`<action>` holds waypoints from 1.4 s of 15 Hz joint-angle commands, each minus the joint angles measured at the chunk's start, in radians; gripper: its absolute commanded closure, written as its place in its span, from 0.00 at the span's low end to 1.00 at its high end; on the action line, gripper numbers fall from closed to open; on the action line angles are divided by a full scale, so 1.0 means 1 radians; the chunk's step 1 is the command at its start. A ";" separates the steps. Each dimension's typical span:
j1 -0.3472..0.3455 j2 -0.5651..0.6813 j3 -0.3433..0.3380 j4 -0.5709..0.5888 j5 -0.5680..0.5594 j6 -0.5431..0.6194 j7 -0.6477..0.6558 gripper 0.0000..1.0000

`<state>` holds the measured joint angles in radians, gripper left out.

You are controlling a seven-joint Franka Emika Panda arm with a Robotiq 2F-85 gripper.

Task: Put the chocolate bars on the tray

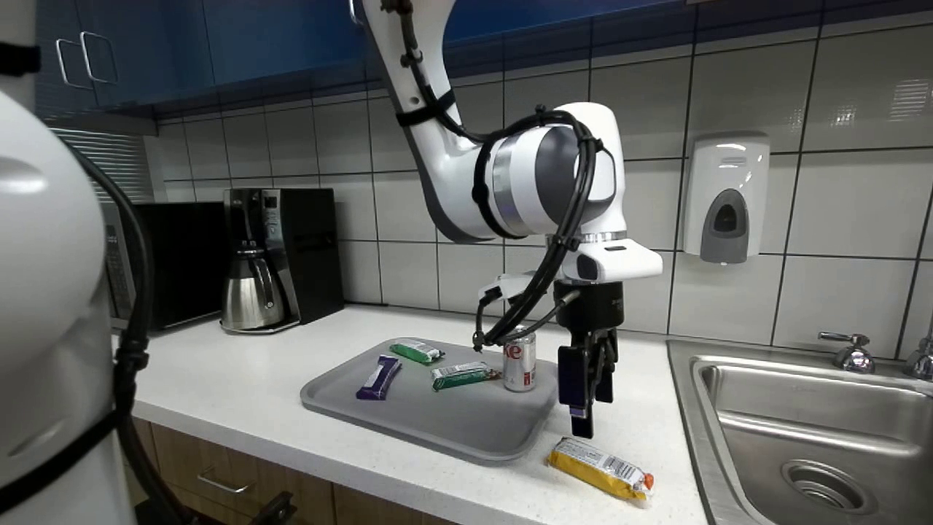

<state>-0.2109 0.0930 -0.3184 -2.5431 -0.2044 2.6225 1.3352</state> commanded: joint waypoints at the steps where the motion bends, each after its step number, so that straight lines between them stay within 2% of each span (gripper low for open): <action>1: -0.003 0.050 -0.018 0.009 -0.033 0.047 0.028 0.00; 9: 0.047 0.146 -0.064 0.019 -0.019 0.135 0.028 0.00; 19: 0.107 0.189 -0.093 0.025 0.009 0.172 0.009 0.00; 20: 0.111 0.190 -0.095 0.026 0.009 0.172 0.010 0.05; 21: 0.114 0.191 -0.095 0.027 0.010 0.173 0.010 0.28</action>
<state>-0.1210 0.2707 -0.3953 -2.5298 -0.2040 2.7829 1.3352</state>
